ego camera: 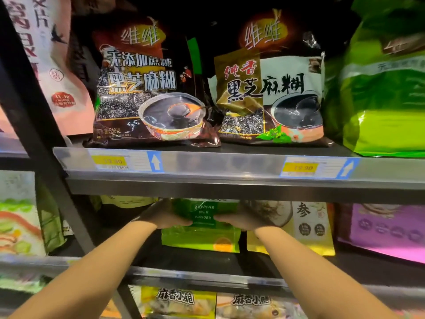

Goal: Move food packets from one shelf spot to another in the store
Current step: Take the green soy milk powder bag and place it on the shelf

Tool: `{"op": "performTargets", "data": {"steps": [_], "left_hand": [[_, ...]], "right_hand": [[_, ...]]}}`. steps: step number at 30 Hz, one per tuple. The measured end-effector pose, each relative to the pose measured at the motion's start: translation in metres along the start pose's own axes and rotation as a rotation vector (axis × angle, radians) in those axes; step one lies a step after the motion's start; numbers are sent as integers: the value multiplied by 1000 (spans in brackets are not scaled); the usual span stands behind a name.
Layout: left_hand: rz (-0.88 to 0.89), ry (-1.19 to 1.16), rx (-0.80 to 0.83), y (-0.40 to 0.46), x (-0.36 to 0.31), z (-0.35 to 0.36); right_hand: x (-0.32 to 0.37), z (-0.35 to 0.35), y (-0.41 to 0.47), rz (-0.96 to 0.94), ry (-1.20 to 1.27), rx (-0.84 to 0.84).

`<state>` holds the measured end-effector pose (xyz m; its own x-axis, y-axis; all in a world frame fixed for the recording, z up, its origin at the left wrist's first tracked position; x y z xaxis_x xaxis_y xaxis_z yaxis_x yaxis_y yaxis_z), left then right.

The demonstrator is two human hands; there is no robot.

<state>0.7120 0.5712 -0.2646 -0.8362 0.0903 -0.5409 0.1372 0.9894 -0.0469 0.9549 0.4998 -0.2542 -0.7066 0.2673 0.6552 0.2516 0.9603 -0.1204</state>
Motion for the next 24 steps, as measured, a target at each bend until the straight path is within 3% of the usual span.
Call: {"op": "performTargets", "data": {"steps": [4, 8, 14, 20, 24], "left_hand": [[28, -88, -34, 4, 10, 24], [-30, -160, -42, 14, 24, 35], [-82, -326, 82, 22, 33, 48], [-33, -458, -12, 20, 35, 55], [28, -357, -86, 17, 30, 54]], "right_hand": [[-9, 16, 6, -1, 83, -104], [-11, 28, 11, 17, 128, -103], [-10, 38, 18, -6, 144, -97], [-16, 41, 25, 37, 100, -166], [-17, 44, 20, 63, 86, -219]]}}
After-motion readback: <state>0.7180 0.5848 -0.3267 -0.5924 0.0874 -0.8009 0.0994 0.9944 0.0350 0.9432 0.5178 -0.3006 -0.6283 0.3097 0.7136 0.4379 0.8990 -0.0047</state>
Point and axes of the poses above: each hand's wrist, its own y-axis towards the middle knuckle, its own z-axis out of the palm, x = y × z, the point moved 7 cm from there along y, towards the middle knuckle, and after that the axes turned 14 degrees about -x, right-handed, at the moved point
